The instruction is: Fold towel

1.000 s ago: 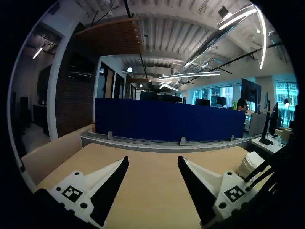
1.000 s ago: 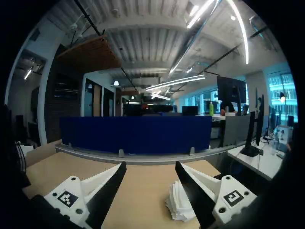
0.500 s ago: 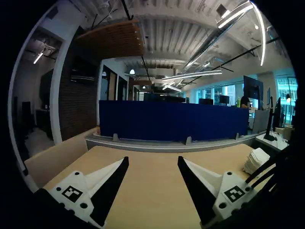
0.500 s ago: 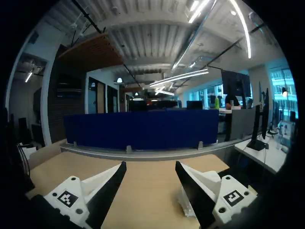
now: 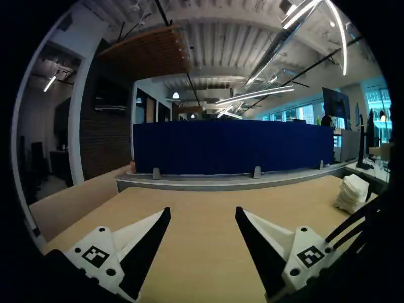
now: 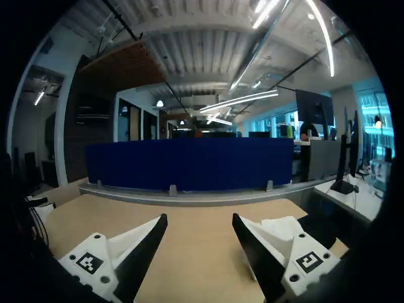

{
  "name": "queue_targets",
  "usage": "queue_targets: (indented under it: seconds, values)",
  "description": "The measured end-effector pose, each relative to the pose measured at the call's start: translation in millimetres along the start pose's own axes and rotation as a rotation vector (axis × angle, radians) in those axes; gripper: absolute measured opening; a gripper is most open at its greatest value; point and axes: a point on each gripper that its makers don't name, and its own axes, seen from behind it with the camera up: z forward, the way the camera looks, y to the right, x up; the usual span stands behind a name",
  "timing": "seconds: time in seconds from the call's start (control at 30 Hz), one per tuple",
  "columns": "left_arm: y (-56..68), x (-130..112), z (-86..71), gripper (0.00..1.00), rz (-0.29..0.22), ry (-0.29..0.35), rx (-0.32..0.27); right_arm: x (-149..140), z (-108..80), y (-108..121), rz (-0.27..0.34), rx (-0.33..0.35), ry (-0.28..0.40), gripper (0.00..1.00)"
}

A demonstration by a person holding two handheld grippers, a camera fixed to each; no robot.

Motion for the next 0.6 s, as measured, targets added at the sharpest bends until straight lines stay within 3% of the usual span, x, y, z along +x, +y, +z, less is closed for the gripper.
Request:
queue_targets:
  seconds: [0.2,0.6]
  values:
    - [1.8,-23.3,5.4,0.95,0.035,0.010,-0.010,-16.9,10.6,-14.9,0.010,0.023,-0.037,1.00]
    - [-11.0,-62.5,12.0,0.95,-0.018,0.054,-0.002,-18.0,30.7,-39.2,-0.016,0.046,-0.052,1.00]
